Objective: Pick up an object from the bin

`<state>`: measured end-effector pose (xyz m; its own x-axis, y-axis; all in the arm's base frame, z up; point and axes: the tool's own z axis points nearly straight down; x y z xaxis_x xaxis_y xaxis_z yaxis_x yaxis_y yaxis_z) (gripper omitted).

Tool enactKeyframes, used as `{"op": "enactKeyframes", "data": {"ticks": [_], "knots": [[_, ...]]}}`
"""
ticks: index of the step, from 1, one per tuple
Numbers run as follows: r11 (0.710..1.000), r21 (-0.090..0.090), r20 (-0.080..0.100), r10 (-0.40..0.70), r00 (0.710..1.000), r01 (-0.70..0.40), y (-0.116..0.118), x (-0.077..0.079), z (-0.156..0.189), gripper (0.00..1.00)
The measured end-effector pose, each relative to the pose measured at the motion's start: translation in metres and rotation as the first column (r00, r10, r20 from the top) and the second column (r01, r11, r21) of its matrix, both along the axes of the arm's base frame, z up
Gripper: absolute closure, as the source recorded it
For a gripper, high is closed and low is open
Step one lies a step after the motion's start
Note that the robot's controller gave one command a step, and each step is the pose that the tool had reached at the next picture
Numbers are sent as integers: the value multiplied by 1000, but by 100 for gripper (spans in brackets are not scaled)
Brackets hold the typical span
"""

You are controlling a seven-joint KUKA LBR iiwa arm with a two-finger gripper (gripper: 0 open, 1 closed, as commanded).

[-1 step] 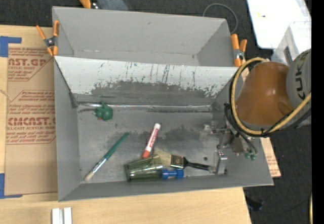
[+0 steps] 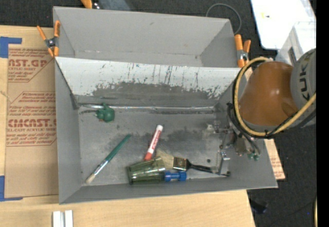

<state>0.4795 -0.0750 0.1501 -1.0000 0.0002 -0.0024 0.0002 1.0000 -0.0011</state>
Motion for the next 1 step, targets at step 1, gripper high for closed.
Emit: {"op": "enactKeyframes", "data": {"ticks": [1], "knots": [[994, 4, -3, 107, 994, -107, 102, 12, -81, 0]]}}
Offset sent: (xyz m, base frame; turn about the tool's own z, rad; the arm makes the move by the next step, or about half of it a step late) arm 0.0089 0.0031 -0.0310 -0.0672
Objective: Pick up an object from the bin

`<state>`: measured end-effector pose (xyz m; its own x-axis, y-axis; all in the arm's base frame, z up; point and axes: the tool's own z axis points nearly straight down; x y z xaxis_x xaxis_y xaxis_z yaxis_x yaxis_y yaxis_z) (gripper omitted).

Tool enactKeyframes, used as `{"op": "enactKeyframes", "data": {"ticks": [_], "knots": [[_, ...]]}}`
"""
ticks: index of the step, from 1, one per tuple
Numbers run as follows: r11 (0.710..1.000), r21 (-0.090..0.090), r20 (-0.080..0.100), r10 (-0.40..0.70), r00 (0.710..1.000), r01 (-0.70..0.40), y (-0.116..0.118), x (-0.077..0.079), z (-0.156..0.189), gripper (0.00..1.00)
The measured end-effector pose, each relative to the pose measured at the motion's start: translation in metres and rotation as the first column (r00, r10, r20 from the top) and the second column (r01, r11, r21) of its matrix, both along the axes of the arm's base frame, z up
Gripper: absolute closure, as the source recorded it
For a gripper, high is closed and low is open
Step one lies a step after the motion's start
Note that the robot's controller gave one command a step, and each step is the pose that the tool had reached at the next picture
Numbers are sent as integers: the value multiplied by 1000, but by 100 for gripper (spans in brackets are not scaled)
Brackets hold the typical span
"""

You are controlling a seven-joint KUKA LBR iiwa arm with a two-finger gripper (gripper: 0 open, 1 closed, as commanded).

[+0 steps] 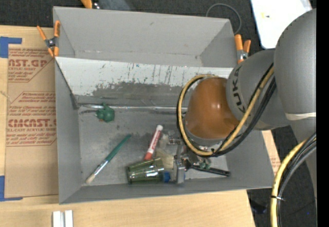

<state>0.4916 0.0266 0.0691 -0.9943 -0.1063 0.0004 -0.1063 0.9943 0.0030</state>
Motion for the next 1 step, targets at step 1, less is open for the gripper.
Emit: {"op": "enactKeyframes", "data": {"ticks": [1], "knots": [[999, -8, 11, -42, 999, 42, -100, -3, 50, 0]]}}
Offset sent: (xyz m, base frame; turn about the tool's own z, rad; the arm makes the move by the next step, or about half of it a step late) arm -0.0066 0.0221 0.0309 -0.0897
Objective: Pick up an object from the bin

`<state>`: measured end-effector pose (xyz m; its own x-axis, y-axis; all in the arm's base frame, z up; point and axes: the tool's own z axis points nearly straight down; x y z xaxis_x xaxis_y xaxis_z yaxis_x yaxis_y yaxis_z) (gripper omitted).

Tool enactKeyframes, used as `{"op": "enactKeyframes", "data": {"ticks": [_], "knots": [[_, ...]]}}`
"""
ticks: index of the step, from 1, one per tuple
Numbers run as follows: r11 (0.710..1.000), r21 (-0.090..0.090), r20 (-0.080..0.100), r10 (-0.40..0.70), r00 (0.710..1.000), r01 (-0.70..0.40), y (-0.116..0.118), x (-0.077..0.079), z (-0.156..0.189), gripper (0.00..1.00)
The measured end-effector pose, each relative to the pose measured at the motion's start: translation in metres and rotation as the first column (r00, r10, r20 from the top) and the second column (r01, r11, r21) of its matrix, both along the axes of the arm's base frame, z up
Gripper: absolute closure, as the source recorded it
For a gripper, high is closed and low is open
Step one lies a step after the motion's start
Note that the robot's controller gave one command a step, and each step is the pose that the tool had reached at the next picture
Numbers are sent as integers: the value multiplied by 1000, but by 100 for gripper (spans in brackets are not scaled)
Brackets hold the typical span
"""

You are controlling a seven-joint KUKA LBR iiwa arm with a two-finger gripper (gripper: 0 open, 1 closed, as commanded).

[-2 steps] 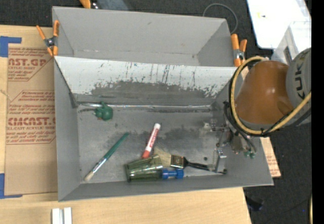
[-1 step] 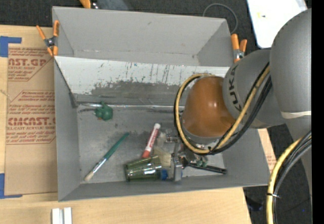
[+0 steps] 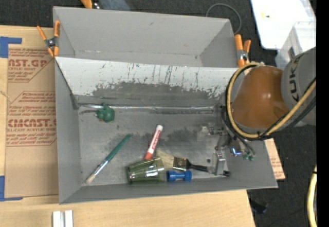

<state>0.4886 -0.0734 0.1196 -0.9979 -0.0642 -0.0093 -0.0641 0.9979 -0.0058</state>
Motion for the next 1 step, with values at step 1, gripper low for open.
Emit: {"op": "enactKeyframes", "data": {"ticks": [1], "knots": [[993, 8, -9, 117, 993, -117, 110, -3, -17, 0]]}}
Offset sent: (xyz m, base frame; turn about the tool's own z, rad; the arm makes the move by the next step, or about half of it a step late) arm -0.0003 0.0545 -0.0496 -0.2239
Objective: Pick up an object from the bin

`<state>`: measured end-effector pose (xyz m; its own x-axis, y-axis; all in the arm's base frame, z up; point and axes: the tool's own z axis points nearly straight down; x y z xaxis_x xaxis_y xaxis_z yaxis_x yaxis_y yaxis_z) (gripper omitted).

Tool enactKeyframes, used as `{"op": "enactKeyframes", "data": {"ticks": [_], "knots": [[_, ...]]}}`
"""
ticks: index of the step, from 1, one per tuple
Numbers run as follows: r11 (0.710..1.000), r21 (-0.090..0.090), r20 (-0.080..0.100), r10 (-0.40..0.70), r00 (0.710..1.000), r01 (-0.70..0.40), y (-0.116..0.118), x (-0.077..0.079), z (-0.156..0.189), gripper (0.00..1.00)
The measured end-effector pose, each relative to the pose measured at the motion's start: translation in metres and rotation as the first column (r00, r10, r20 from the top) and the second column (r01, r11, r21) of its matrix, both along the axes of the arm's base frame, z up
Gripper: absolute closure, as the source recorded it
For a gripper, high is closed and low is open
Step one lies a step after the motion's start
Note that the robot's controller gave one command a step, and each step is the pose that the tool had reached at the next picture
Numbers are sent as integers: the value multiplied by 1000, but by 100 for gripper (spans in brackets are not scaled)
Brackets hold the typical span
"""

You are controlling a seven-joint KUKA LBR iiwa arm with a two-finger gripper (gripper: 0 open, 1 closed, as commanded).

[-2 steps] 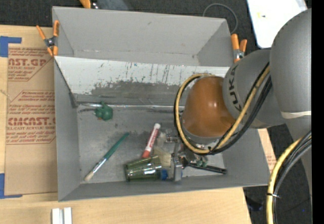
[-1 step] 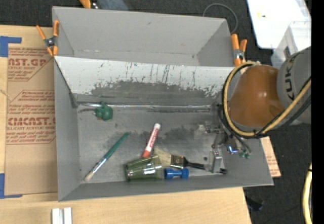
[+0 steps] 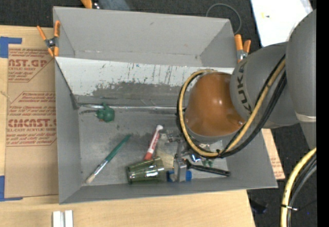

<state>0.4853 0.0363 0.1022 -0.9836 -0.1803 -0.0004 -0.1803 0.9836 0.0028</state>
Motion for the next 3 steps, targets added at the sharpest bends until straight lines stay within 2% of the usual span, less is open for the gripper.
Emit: {"op": "enactKeyframes", "data": {"ticks": [1, 2, 3], "knots": [[996, -9, 6, 88, 996, -88, -32, 2, -25, 0], [993, 3, 6, 119, 993, -119, 45, -4, -32, 100], [993, 3, 6, 119, 993, -119, 45, -4, -31, 100]]}}
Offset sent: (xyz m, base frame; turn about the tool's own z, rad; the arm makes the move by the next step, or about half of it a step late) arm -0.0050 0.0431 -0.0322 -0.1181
